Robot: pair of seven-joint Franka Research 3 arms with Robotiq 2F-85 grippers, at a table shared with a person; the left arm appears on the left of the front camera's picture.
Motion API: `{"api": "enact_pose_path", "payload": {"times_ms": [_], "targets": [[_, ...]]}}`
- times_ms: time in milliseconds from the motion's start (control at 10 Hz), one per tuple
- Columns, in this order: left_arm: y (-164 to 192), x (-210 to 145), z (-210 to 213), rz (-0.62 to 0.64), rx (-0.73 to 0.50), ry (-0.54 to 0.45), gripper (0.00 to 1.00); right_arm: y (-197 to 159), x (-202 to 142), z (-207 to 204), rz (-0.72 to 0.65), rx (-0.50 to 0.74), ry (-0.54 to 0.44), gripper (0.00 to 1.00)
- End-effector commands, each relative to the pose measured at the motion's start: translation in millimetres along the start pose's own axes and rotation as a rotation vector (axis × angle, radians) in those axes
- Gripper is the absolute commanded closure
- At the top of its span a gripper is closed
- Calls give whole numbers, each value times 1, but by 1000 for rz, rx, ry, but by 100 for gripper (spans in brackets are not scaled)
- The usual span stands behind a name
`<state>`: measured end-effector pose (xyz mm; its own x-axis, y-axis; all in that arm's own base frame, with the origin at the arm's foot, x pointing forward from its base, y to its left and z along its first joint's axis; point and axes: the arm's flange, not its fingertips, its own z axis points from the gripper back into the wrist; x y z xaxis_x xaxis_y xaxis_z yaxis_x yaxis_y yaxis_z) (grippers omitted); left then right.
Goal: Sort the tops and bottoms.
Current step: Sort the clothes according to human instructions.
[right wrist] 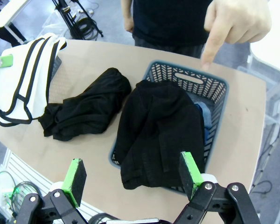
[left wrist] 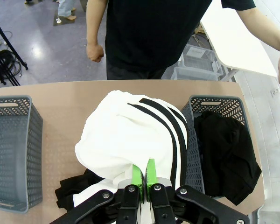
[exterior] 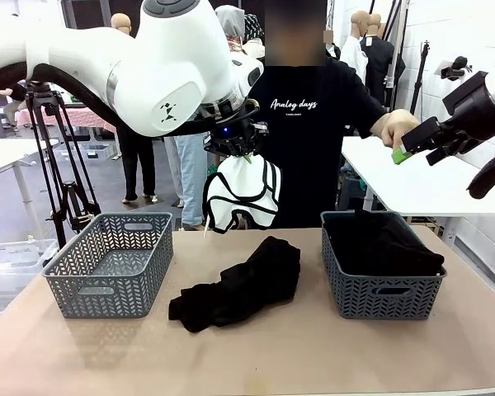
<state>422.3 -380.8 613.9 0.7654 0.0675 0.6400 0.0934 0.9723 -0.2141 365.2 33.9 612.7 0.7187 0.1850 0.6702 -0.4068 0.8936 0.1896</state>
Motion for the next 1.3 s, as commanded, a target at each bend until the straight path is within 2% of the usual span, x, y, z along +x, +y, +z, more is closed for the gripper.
{"api": "enact_pose_path", "payload": {"times_ms": [0, 900, 1000, 1200], "targets": [[-3, 5, 2, -6, 6, 3, 100, 0, -1, -1, -2, 5, 5, 0], [-3, 5, 2, -6, 6, 3, 100, 0, 0, 0, 0, 0, 0, 0], [-3, 5, 2, -6, 6, 3, 100, 3, 0, 28, 1, -20, -42, 0], [-3, 5, 2, -6, 6, 3, 100, -14, -11, 81, -42, -28, -89, 0]]}}
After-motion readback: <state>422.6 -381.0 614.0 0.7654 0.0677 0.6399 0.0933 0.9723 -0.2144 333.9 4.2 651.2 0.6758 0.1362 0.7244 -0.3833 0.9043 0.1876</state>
